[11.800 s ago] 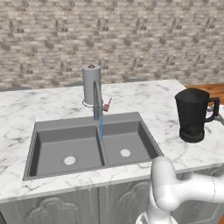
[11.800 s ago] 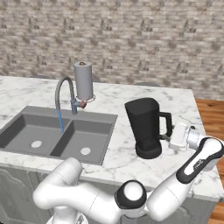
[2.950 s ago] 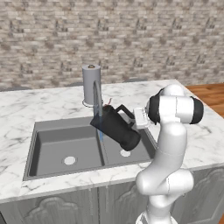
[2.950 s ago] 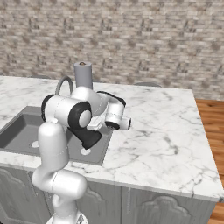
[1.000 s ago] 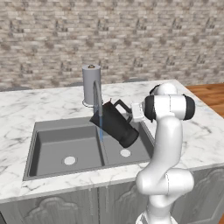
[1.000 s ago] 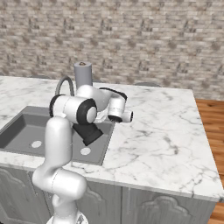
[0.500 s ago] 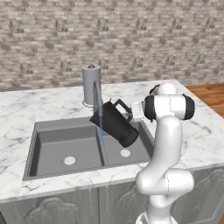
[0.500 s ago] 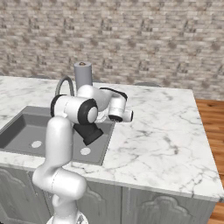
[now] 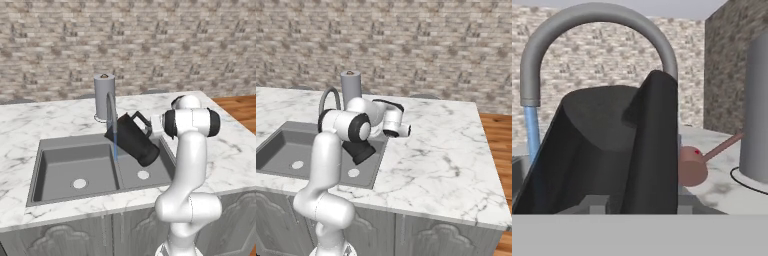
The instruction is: Turn on the sink faucet and place the jug under the water for a few seconds to fill it up.
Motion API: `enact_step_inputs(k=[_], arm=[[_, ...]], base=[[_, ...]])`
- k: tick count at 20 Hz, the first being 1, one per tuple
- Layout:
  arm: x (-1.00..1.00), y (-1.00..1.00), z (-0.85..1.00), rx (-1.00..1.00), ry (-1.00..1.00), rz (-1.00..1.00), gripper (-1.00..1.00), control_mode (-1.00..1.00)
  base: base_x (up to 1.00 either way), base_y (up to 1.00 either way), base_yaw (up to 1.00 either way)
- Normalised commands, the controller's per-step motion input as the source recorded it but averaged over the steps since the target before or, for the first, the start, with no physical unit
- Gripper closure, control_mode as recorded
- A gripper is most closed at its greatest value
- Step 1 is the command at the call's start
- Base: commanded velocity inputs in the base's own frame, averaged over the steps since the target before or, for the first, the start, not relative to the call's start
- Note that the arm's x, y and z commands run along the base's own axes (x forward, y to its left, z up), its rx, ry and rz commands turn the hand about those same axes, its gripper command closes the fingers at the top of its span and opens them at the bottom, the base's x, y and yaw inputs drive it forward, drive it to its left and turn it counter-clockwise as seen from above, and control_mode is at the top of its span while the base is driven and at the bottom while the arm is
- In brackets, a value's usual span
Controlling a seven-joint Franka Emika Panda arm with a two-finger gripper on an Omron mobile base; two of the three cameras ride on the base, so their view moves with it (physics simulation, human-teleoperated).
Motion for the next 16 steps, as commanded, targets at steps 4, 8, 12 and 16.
enact_step_inputs(k=[4,8,12,16], arm=[[0.22,0.24,-0.12,0.00,0.00,0.00,1.00,-1.00],[0.14,0.30,-0.10,0.00,0.00,0.00,1.00,-1.00],[0.03,0.42,-0.04,0.00,0.00,0.00,1.00,-1.00],[0.18,0.46,0.00,0.00,0.00,0.00,1.00,-1.00]], base=[[0.00,0.00,0.00],[0.00,0.00,0.00],[0.00,0.00,0.00],[0.00,0.00,0.00]])
